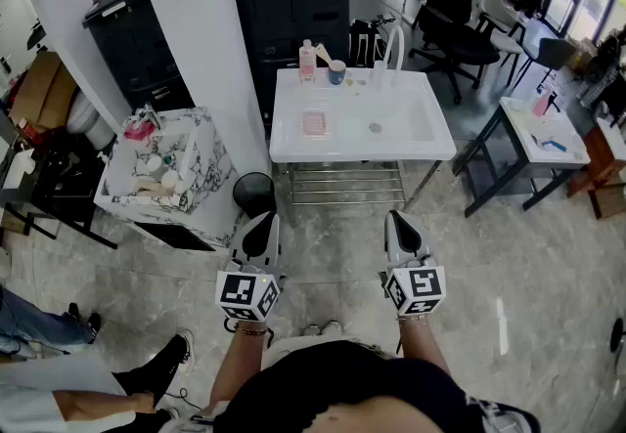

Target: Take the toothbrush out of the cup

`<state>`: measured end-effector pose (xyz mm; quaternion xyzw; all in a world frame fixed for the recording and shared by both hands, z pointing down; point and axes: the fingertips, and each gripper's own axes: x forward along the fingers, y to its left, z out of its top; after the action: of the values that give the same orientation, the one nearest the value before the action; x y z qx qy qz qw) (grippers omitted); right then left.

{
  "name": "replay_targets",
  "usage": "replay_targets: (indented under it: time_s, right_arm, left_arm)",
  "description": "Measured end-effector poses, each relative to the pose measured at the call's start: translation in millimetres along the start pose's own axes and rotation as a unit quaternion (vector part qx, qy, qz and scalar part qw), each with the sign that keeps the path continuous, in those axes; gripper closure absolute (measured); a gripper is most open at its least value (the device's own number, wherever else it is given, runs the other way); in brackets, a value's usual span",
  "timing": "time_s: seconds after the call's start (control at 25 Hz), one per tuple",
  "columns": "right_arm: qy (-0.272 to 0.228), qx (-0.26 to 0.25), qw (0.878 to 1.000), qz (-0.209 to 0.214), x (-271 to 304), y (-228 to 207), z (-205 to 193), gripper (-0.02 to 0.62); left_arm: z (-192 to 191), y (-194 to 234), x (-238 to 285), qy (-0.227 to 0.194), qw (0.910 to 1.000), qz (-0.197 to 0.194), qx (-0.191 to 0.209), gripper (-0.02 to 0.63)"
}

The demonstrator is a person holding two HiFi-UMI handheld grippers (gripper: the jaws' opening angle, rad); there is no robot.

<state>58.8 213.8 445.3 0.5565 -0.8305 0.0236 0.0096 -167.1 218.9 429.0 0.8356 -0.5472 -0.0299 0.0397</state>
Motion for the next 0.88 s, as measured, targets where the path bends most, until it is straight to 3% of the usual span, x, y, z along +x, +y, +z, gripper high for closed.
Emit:
replay_targets:
  time_s: [0.8, 0.88]
  right_arm:
    - [-0.005, 0.024, 1.000, 0.001, -1.7, -5.5, -10.8, 0.591]
    - [-0.004, 0.024, 1.000, -0.001, -2.5, -9.9, -11.2, 0.591]
  left_arm:
    - [-17.2, 1.1, 7.6, 0.024, 0.9997, -0.002, -0.007, 0.603]
    - [-17.6, -3.3, 12.6, 0.025, 0.9996, -0.006, -0.009, 0.579]
